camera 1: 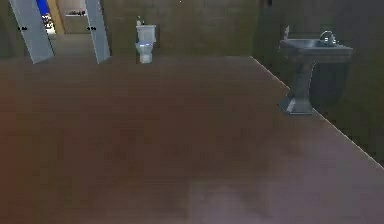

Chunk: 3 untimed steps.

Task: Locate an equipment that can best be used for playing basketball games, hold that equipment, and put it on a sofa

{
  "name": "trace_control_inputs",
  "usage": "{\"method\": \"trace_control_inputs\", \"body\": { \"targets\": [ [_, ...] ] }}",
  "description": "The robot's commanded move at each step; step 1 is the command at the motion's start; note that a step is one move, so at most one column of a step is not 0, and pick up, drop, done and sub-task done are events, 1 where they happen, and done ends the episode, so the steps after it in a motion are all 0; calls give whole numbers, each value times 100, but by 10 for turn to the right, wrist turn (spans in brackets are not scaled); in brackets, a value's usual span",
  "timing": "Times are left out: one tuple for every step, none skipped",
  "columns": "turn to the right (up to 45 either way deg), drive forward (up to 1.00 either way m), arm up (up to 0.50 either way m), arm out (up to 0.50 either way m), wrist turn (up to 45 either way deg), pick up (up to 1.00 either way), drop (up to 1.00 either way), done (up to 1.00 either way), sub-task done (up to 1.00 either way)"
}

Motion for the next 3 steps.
{"method": "trace_control_inputs", "body": {
  "targets": [
    [-450,0,0,0,0,0,0,0,0],
    [-120,0,0,0,0,0,0,0,0],
    [0,80,0,0,0,0,0,0,0]
  ]
}}
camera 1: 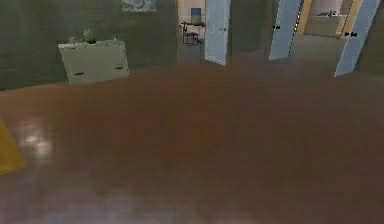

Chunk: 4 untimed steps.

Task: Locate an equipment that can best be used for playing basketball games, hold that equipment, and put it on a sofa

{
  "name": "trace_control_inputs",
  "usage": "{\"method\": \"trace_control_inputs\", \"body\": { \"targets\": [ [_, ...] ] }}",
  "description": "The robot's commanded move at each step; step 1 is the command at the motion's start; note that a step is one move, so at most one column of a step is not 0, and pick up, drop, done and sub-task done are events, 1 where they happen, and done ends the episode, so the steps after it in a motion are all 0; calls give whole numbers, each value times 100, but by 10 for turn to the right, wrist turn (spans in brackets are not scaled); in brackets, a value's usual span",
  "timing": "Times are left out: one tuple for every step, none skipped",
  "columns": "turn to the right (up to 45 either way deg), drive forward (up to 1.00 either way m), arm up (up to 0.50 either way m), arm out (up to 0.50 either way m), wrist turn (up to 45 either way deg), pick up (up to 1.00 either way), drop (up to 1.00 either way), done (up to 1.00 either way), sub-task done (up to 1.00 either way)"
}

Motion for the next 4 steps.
{"method": "trace_control_inputs", "body": {
  "targets": [
    [-300,0,0,0,0,0,0,0,0],
    [0,20,0,0,0,0,0,0,0],
    [-420,0,0,0,0,0,0,0,0],
    [0,100,0,0,0,0,0,0,0]
  ]
}}
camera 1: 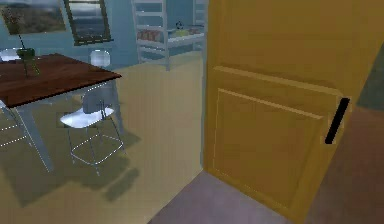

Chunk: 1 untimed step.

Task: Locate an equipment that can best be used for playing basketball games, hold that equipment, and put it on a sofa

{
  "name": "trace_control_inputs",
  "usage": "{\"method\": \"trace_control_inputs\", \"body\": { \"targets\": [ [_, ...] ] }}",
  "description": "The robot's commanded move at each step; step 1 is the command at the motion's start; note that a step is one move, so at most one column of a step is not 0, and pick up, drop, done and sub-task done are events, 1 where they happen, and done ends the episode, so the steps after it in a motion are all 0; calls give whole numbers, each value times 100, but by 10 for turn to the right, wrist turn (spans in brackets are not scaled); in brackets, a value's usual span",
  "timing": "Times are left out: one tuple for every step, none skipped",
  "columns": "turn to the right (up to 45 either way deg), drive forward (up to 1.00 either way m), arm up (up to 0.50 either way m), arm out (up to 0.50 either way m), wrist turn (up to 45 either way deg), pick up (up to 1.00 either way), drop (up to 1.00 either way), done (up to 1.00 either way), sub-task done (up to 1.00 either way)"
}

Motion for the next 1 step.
{"method": "trace_control_inputs", "body": {
  "targets": [
    [-30,0,0,0,0,0,0,0,0]
  ]
}}
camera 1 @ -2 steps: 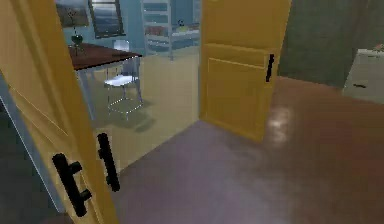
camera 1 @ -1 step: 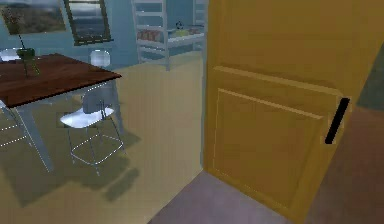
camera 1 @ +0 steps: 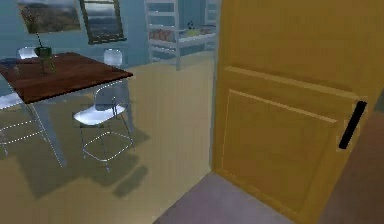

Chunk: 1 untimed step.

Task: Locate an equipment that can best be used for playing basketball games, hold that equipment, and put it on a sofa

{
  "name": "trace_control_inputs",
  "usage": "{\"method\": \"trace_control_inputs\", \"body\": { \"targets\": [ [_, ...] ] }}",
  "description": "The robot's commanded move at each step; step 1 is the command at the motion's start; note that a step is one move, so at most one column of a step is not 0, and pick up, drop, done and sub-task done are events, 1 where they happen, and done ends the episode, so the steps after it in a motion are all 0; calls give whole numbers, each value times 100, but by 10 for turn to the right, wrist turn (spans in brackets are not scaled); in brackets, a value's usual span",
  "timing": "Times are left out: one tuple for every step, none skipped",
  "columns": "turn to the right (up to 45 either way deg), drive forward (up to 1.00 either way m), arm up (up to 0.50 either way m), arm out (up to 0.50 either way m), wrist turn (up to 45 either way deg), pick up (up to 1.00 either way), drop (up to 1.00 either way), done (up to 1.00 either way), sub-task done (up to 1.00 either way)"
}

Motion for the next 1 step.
{"method": "trace_control_inputs", "body": {
  "targets": [
    [0,100,0,0,0,0,0,0,0]
  ]
}}
